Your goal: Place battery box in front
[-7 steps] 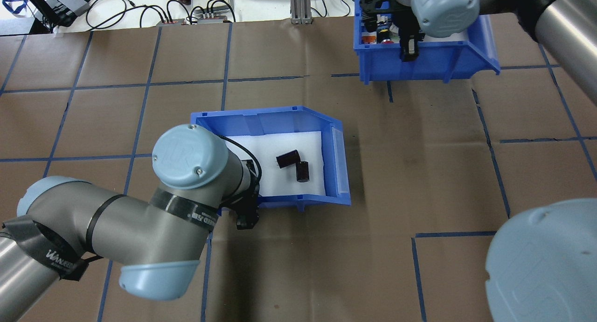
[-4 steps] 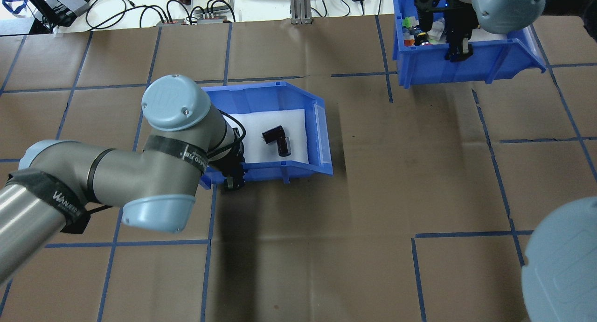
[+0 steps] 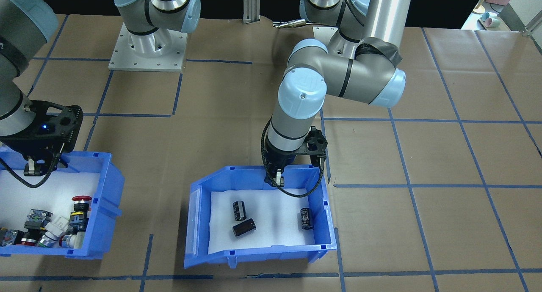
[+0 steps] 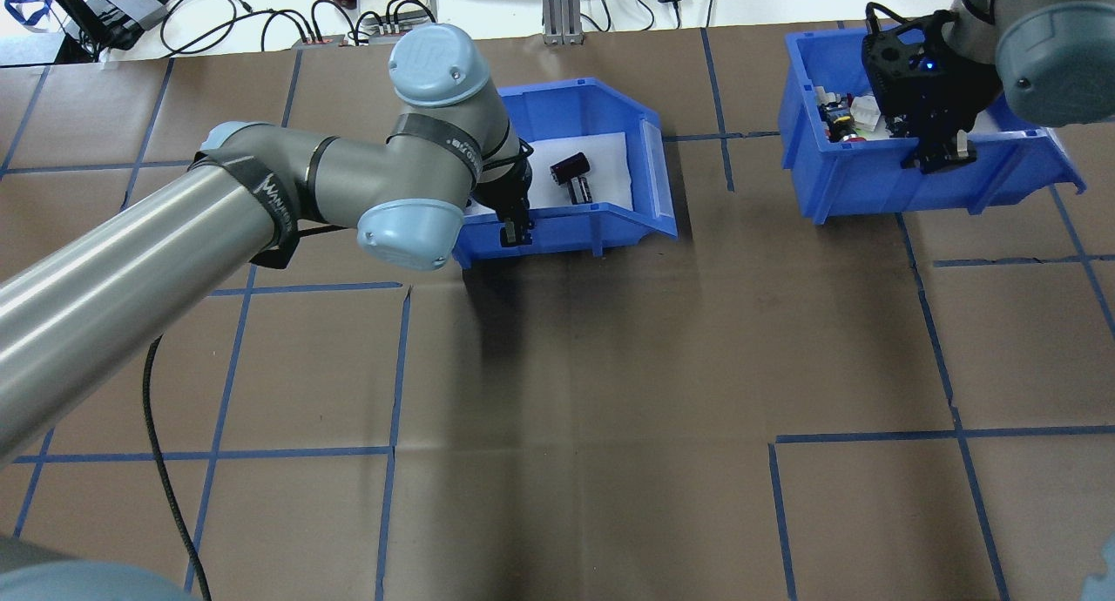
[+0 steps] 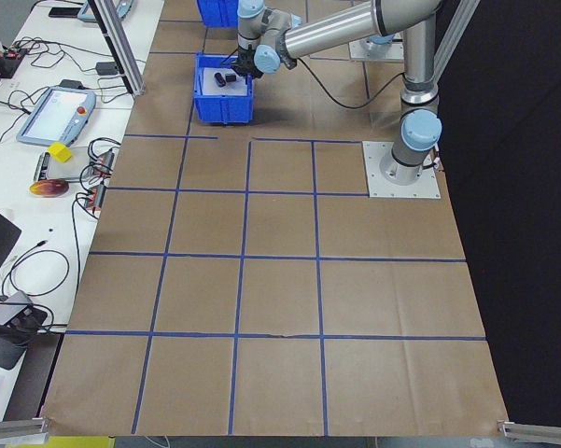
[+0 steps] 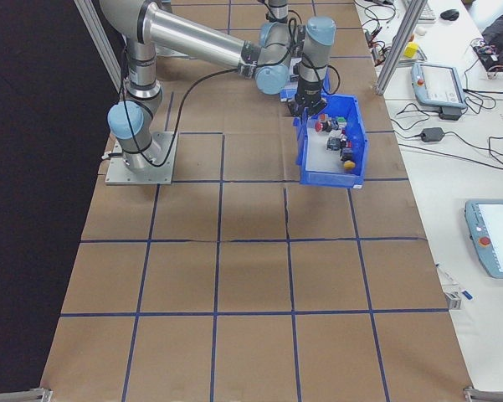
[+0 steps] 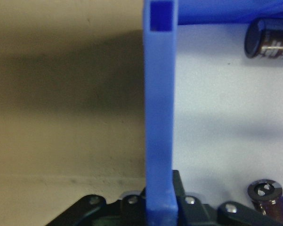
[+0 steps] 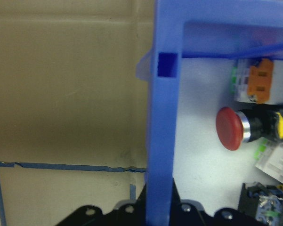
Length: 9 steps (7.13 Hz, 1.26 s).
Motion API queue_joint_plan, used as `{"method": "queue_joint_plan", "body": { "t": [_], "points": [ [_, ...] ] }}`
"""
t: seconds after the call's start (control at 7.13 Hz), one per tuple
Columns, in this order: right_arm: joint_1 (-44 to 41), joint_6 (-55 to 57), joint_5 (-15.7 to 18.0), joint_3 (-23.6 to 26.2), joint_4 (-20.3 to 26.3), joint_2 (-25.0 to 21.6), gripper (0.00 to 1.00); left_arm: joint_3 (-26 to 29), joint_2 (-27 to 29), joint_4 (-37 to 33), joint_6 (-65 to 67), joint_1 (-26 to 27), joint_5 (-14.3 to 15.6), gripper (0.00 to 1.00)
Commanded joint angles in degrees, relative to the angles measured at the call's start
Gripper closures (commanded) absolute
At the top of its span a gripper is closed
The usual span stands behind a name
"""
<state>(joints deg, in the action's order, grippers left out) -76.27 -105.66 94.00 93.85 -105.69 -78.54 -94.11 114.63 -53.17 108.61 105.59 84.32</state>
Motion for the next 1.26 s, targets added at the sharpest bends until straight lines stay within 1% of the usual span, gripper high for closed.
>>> {"method": "queue_joint_plan", "body": {
  "t": [0.0, 0.28, 0.42, 0.56, 0.7, 0.84, 0.98, 1.12],
  "points": [
    [1.2, -1.2, -1.5, 4.0, 0.6, -3.5, 0.92, 6.2, 6.1, 0.3, 2.3, 1.6, 0.2, 1.00],
    [1.3, -1.2, -2.0, 8.3, 0.3, -6.8, 0.92, 6.5, 6.6, 0.4, 2.3, 2.0, 0.4, 1.00],
    [1.3, -1.2, -2.2, 9.6, 0.4, -8.3, 0.92, 6.5, 6.6, 0.4, 2.0, 2.1, 0.3, 0.98],
    [1.3, -1.1, -2.2, 10.8, 0.3, -9.4, 0.92, 6.4, 6.1, 0.4, 1.3, 2.2, 0.4, 0.78],
    [0.9, -1.0, -2.2, 11.4, 0.4, -10.3, 0.92, 6.2, 5.8, 0.1, 1.5, 2.7, 1.9, 0.44],
    [0.9, -1.0, -2.2, 11.8, 0.5, -10.6, 0.92, 6.3, 5.5, 0.4, 1.2, 4.0, 6.3, 0.35],
    [0.9, -0.9, -2.1, 12.5, 0.5, -10.8, 0.92, 6.3, 4.7, -0.3, 1.0, 4.9, 6.6, 0.33],
    [0.9, -0.9, -2.1, 13.6, 0.7, -11.6, 0.92, 6.4, 3.3, -0.7, -3.3, 5.0, 6.8, 0.29]
  ]
}}
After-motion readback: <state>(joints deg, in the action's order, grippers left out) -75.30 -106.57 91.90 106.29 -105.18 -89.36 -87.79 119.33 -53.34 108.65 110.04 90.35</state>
